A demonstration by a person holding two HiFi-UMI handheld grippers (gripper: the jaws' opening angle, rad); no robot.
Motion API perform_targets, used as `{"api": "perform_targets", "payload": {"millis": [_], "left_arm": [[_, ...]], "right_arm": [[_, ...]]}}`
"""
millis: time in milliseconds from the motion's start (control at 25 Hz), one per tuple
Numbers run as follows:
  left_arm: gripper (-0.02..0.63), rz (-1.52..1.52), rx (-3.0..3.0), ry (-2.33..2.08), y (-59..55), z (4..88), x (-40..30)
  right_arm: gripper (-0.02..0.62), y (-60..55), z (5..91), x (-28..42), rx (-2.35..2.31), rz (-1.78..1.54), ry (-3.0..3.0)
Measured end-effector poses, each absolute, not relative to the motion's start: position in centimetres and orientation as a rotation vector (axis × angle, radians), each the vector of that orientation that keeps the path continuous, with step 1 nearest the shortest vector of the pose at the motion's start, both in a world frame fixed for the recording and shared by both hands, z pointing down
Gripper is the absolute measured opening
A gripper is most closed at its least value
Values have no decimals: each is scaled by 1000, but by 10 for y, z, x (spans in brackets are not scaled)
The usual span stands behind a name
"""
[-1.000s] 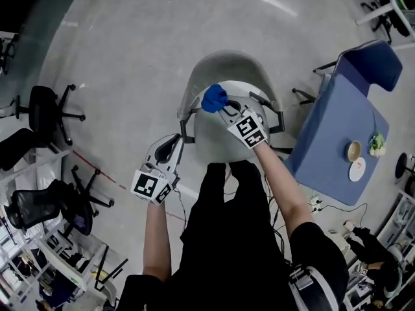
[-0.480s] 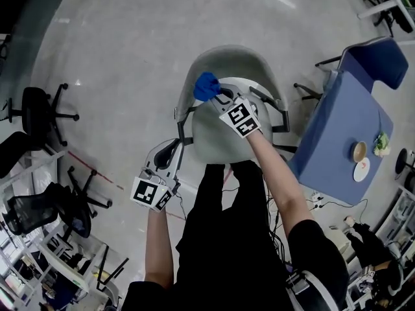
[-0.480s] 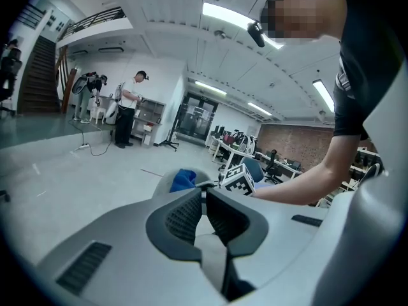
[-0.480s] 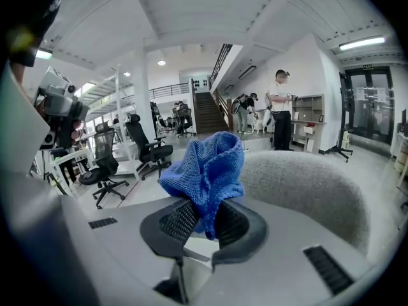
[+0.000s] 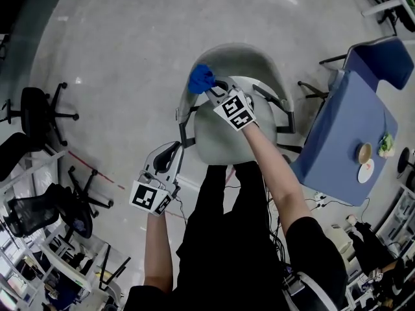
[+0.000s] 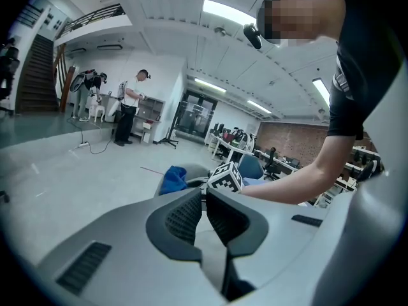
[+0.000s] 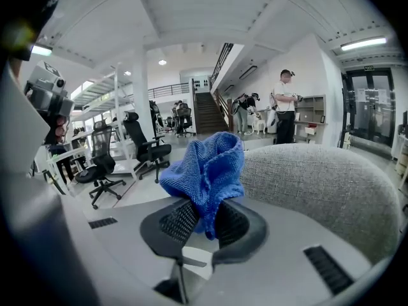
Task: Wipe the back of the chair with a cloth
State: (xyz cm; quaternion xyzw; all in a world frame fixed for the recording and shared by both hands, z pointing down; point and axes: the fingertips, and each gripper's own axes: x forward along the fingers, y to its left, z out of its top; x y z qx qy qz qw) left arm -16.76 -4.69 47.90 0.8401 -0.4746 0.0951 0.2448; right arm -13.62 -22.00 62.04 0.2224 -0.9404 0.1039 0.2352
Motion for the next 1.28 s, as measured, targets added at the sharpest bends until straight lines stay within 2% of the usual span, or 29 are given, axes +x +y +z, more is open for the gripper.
{"api": "perform_targets", "payload": {"millis": [720,1280], "left_arm": [[41,261,2294,-1267,-61,491,-169],[41,269,2307,-1240,-58,494,-159]], "right_arm": [[77,-260,640,-125,749,352,-2566],[77,-282,643,-82,894,429,-2523]]}}
